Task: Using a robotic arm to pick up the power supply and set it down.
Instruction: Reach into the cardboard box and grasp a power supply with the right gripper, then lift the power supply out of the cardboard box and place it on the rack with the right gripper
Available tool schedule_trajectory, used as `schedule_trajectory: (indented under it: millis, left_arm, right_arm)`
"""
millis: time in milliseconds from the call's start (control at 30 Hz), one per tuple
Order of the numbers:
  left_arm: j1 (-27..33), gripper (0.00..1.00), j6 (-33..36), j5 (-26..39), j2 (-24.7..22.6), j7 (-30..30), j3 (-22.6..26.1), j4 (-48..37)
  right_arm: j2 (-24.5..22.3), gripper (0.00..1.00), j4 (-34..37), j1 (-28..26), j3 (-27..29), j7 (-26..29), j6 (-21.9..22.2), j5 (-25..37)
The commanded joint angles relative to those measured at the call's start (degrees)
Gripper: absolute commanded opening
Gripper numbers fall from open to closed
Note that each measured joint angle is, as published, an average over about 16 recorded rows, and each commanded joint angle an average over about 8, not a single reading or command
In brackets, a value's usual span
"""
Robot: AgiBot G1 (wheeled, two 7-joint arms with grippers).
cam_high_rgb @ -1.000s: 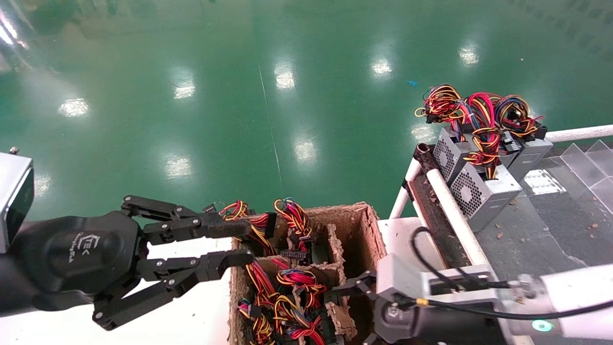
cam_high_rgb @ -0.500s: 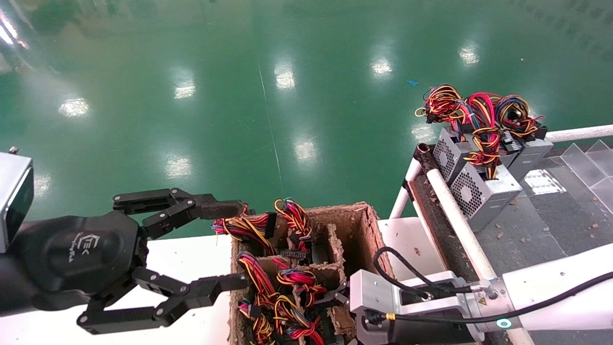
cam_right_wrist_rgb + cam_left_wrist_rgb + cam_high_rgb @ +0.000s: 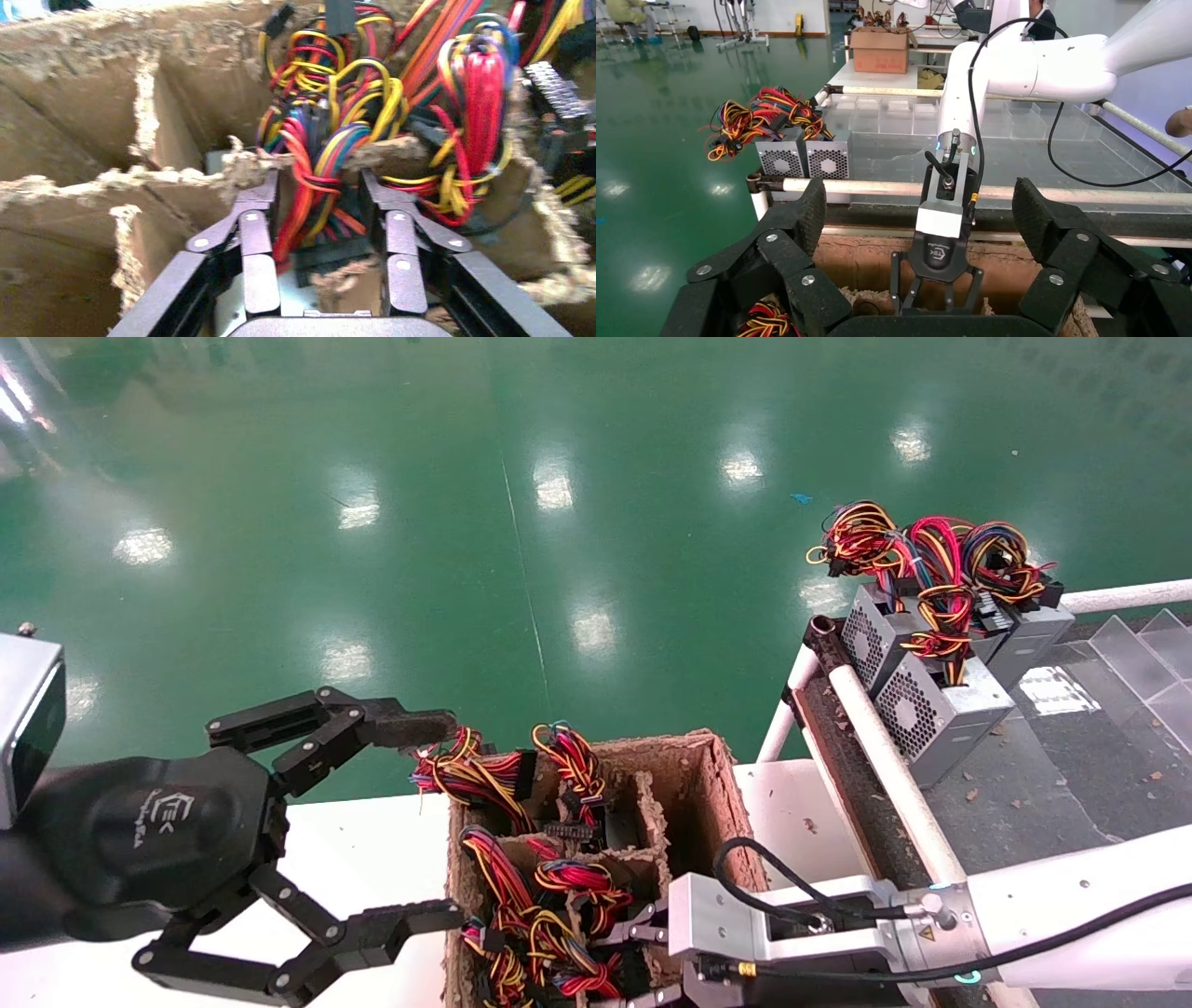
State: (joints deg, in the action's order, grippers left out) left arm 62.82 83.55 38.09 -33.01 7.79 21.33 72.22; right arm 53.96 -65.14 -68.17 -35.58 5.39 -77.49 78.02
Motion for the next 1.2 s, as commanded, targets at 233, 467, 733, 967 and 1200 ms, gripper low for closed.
schedule_trajectory:
  millis: [233,467,733,967,1200]
  left_arm:
    - [0.0,1.0,0.0,0.0,0.0,0.0,0.0,0.0]
    - [0.0,1.0,0.0,0.0,0.0,0.0,0.0,0.0]
    - [0.0,1.0,0.0,0.0,0.0,0.0,0.0,0.0]
    - [0.0,1.0,0.0,0.0,0.0,0.0,0.0,0.0]
    - [0.0,1.0,0.0,0.0,0.0,0.0,0.0,0.0]
  right_arm:
    - [-0.4,0.0,-1.0,1.2,0.5,-1.2,1.3,-0.3]
    - [-0.7,0.0,-0.2,1.5,1.7,-2.1,1.0,-2.6]
    - [-2.9,0.0,-1.9,2.5,5.3,-2.9,2.5,-7.2]
    - [-6.3,0.0,-5.8,4.1,10.0,-3.3,4.5,-13.0]
    - [-10.3,0.0,-8.6,4.5,15.7,-3.2,5.0,-20.6]
